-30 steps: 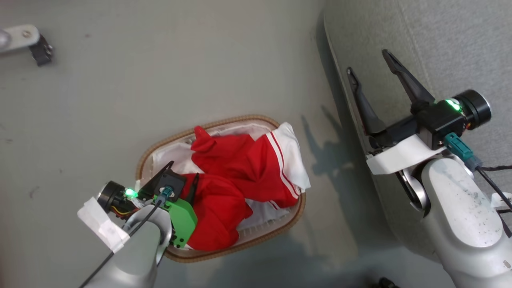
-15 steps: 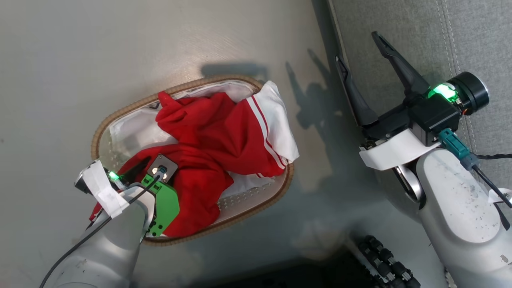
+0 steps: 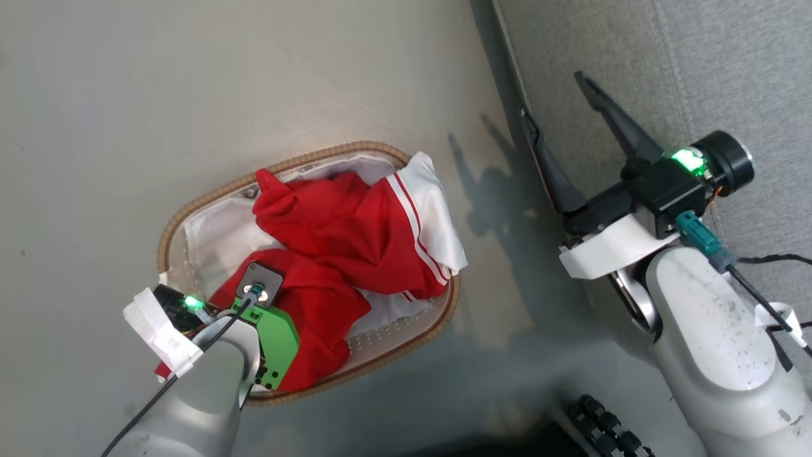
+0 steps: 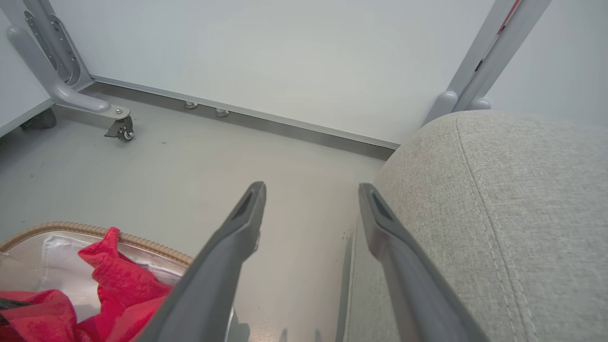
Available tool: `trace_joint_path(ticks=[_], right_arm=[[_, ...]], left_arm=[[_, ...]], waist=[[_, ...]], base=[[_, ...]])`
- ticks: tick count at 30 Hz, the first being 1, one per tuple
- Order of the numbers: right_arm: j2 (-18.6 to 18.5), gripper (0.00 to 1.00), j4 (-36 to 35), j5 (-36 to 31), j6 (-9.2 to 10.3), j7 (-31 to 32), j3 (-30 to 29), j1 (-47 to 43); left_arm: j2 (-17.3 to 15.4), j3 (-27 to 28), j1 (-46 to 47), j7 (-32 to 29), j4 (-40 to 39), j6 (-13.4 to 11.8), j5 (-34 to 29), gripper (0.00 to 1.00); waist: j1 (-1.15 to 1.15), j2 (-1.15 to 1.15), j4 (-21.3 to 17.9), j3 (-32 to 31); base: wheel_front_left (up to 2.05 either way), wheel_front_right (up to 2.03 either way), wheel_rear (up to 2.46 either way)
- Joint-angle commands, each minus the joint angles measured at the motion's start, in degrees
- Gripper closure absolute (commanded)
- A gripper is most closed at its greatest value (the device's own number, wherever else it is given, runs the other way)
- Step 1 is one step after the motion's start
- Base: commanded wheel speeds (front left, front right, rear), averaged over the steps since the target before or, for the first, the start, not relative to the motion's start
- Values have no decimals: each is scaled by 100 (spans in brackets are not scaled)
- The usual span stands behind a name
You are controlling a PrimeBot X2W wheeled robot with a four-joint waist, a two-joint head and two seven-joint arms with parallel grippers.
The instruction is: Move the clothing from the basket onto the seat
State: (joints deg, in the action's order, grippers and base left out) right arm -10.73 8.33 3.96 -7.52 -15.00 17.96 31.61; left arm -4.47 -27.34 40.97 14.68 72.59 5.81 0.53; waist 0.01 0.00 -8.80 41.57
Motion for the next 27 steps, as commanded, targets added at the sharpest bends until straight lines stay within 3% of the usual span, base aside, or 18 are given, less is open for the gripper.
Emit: trace_joint_path(ticks=[1,17,27], right_arm=[[3,0,73,12,6,-25,10,-147],[89,0,641,158,6,-25,-54,-1201],[127,0,755,172,6,-25,83,-1899]], left_arm=[[26,18,-112,44,-92,-15,79,100],[88,444,-1832,48,-3496,-188,522,100],[141,609,-2338,48,-5322,-45,674,100]], waist=[[-1,0,132,-534],[-1,0,735,-2496],[-1,0,962,-3266]], base=[[0,0,0],[0,0,0],[0,0,0]])
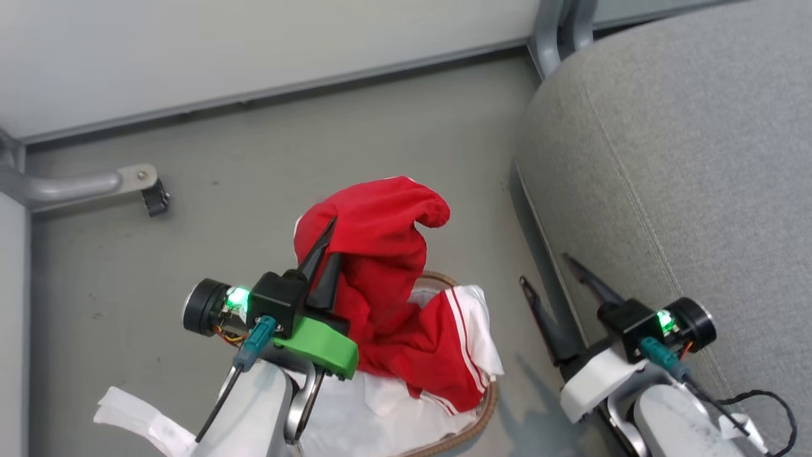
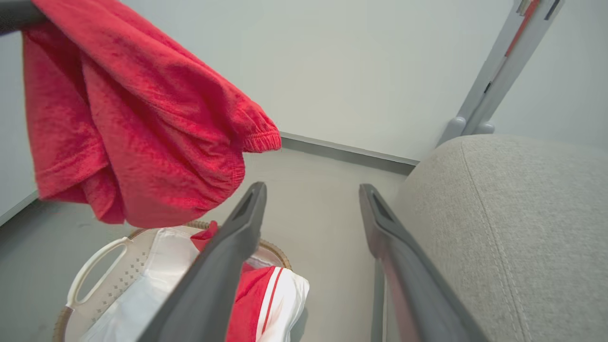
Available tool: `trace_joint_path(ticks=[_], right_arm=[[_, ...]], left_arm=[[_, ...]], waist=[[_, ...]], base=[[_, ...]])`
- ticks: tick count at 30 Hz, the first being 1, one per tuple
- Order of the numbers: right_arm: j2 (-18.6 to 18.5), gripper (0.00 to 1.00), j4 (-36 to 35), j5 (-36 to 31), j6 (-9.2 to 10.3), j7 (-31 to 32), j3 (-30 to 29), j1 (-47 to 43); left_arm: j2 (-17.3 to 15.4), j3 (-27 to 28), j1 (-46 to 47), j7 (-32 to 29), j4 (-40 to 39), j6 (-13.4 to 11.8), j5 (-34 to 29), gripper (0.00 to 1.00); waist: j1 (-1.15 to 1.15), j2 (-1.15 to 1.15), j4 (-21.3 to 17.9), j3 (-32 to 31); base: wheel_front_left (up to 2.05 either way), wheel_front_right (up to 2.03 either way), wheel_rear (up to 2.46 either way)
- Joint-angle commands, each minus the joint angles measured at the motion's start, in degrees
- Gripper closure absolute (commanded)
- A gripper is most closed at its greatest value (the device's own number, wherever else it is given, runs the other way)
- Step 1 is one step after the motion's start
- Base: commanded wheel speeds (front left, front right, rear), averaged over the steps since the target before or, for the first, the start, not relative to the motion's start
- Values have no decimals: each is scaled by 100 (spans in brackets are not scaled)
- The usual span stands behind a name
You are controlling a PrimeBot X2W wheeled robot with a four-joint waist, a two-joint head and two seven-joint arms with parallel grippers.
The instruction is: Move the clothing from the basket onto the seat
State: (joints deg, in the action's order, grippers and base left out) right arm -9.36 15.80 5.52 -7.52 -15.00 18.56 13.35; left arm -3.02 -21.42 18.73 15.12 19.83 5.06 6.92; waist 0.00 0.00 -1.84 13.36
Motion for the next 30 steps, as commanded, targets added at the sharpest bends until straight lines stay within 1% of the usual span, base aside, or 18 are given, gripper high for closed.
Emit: trace_joint_path(ticks=[1,5,8,12,15,18,22,23,24,27,30], right_arm=[[-21,0,3,13,6,-26,104,-109],[-73,0,-75,-30,7,-26,572,-121],[-96,0,-195,-117,6,-26,1016,68],[-31,0,-247,-197,6,-25,1505,352],[74,0,-149,-239,6,-26,1718,607],[191,0,148,-348,6,-25,1844,824],[392,0,607,-462,7,-26,1816,1051],[422,25,729,-481,7,-25,1812,1084],[475,100,806,-459,7,-25,1770,1135],[561,100,905,-345,7,-26,1676,1194],[586,100,896,-252,7,-26,1648,1173]], left_arm=[[-3,7,-127,4,-138,41,43,100],[8,-117,-162,4,-467,73,157,100],[5,-264,-200,4,-598,77,232,100],[4,-473,-188,4,-647,54,344,100],[4,-627,-207,4,-655,37,431,100],[5,-829,-231,4,-673,6,504,100],[5,-1158,-198,4,-707,-15,614,100],[6,-1236,-181,4,-720,-26,647,100],[5,-1323,-156,4,-730,-47,684,100],[5,-1479,-98,4,-733,-79,779,100],[6,-1491,-82,4,-673,-158,764,100]], waist=[[0,0,279,-495],[0,0,358,-692],[0,0,431,-787],[0,0,606,-890],[0,0,753,-947],[0,0,931,-987],[0,0,1193,-1014],[0,0,1252,-1009],[0,0,1309,-1006],[0,0,1423,-992],[0,0,1446,-986]], base=[[0,0,0],[0,0,0],[0,0,0],[0,0,0],[0,0,0],[0,0,0],[0,0,0],[0,0,0],[0,0,0],[0,0,0],[0,0,0]])
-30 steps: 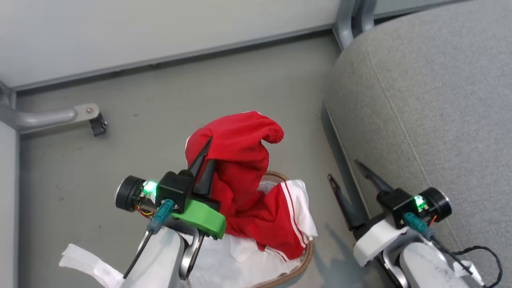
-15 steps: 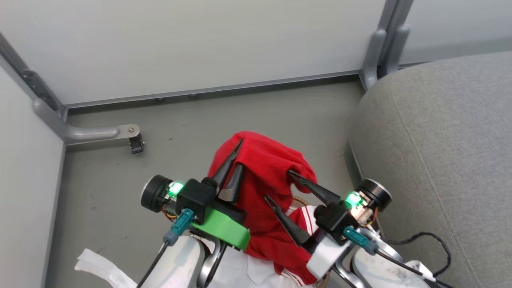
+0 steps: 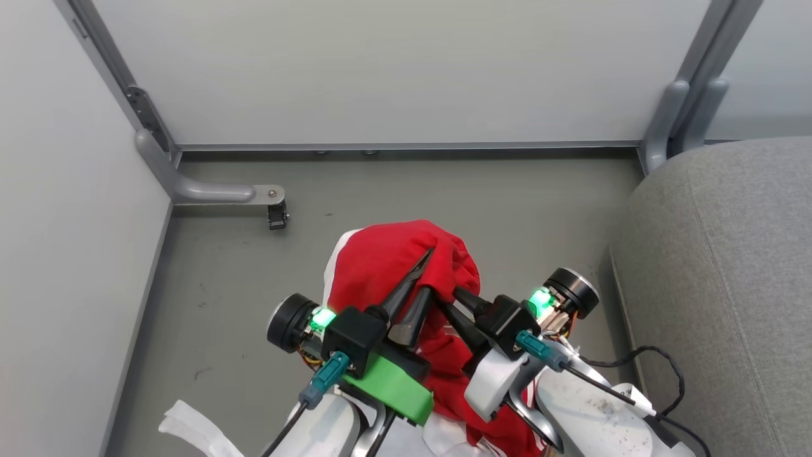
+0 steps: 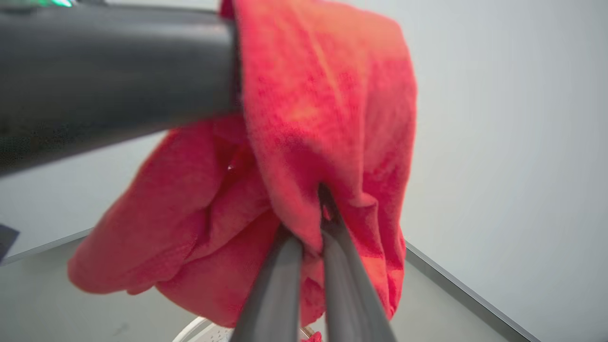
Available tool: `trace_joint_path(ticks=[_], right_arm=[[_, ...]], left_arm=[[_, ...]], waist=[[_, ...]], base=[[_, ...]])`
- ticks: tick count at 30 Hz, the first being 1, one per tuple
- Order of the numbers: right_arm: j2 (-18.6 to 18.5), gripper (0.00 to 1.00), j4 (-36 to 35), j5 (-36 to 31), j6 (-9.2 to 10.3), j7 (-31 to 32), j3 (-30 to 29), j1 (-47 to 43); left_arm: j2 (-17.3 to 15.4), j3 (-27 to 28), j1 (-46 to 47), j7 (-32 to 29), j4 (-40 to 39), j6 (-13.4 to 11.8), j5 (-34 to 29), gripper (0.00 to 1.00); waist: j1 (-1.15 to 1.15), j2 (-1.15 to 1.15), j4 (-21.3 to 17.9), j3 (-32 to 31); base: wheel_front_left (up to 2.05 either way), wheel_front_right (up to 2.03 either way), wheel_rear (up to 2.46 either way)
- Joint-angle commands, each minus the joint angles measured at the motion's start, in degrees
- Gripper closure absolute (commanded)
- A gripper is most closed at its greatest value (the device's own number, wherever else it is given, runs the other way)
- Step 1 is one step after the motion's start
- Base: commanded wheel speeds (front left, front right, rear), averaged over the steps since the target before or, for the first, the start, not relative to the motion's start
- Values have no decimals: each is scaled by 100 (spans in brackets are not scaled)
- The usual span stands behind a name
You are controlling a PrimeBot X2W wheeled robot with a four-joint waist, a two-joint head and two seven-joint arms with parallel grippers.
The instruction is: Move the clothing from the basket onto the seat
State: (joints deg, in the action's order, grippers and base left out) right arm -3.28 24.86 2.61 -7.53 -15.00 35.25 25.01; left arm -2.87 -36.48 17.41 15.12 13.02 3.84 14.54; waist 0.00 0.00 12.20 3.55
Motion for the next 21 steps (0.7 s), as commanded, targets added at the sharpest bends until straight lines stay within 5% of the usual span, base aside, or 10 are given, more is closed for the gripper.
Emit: trace_joint_path(ticks=[1,2,3,7,21], right_arm=[[-18,100,-35,48,8,-26,-33,-12],[-18,100,-49,74,8,-25,-79,-66],[-16,100,-59,102,8,-26,-116,-110],[-12,100,-185,217,8,-26,-387,-326],[-295,100,-662,300,8,-26,-1347,-773]], left_arm=[[-9,39,54,4,22,-72,-49,100],[-9,59,32,3,77,-102,-78,33],[-9,100,16,4,83,-133,-112,0],[-9,335,-112,3,177,-166,-293,0],[-12,786,-228,3,196,23,-469,0]], waist=[[0,0,28,-3],[0,0,-15,-4],[0,0,-65,-2],[0,0,-490,10],[0,0,-2934,346]], base=[[0,0,0],[0,0,0],[0,0,0],[0,0,0],[0,0,0]])
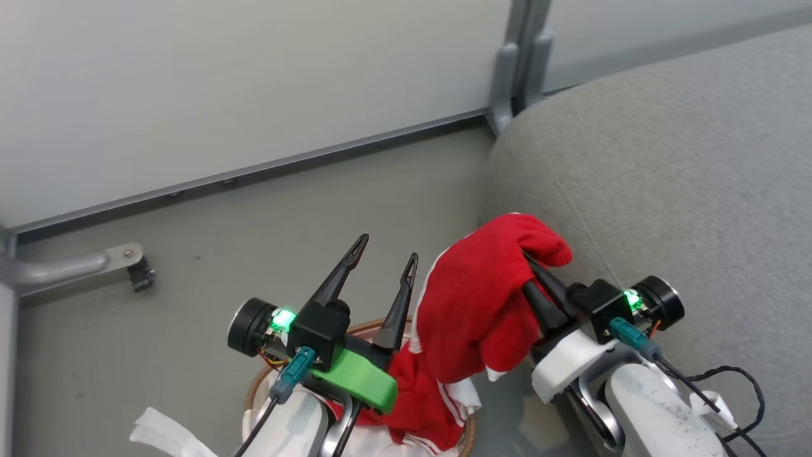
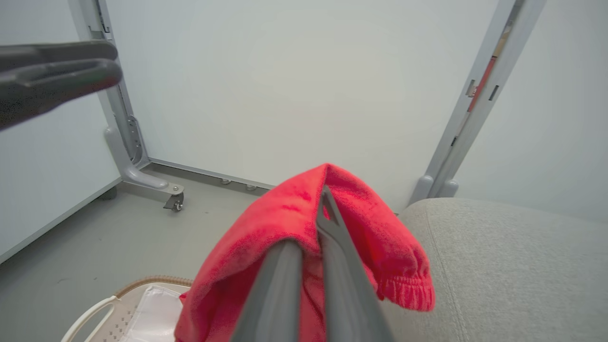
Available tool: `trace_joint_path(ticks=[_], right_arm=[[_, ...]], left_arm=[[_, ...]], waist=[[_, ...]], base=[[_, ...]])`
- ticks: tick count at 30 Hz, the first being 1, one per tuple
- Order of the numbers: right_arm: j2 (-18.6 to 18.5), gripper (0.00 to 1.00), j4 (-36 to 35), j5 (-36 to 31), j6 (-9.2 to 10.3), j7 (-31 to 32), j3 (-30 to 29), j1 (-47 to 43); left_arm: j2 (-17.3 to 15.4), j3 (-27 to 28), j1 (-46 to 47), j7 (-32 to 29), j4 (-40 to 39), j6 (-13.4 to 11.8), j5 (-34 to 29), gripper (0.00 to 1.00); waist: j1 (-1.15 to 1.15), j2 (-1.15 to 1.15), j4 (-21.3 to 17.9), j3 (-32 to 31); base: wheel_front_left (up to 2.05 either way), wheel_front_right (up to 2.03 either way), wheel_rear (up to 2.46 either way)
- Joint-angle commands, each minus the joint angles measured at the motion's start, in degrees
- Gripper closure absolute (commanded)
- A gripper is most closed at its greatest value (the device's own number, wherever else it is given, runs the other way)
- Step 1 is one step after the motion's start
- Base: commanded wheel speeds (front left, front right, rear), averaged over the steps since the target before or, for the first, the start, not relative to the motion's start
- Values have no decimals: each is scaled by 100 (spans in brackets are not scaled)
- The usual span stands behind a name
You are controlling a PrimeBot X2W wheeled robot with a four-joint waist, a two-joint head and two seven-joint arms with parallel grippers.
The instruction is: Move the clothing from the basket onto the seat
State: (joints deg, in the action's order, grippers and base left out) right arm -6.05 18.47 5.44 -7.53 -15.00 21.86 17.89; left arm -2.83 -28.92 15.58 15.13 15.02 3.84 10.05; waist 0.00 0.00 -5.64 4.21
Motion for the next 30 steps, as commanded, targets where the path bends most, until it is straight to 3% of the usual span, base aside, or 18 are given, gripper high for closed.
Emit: trace_joint_path(ticks=[1,6,11,22,30], right_arm=[[-26,100,-35,5,8,-26,-56,-52],[-152,100,-62,-129,8,-26,-193,231],[-418,100,14,-312,8,-26,-499,818],[-1313,100,404,-516,8,-26,-1556,2522],[-1444,100,1270,-810,8,-20,-1872,3226]], left_arm=[[-18,41,-25,2,7,34,-39,0],[-22,85,159,3,108,115,-137,0],[-26,33,348,2,196,179,-242,0],[-105,-25,859,2,281,294,-568,0],[-83,-102,1250,2,316,322,-627,0]], waist=[[0,0,-1246,316],[0,0,-1628,610],[0,0,-1642,1017],[0,0,-1076,2265],[0,0,-688,2850]], base=[[0,0,0],[0,0,0],[0,0,0],[0,0,0],[0,0,0]])
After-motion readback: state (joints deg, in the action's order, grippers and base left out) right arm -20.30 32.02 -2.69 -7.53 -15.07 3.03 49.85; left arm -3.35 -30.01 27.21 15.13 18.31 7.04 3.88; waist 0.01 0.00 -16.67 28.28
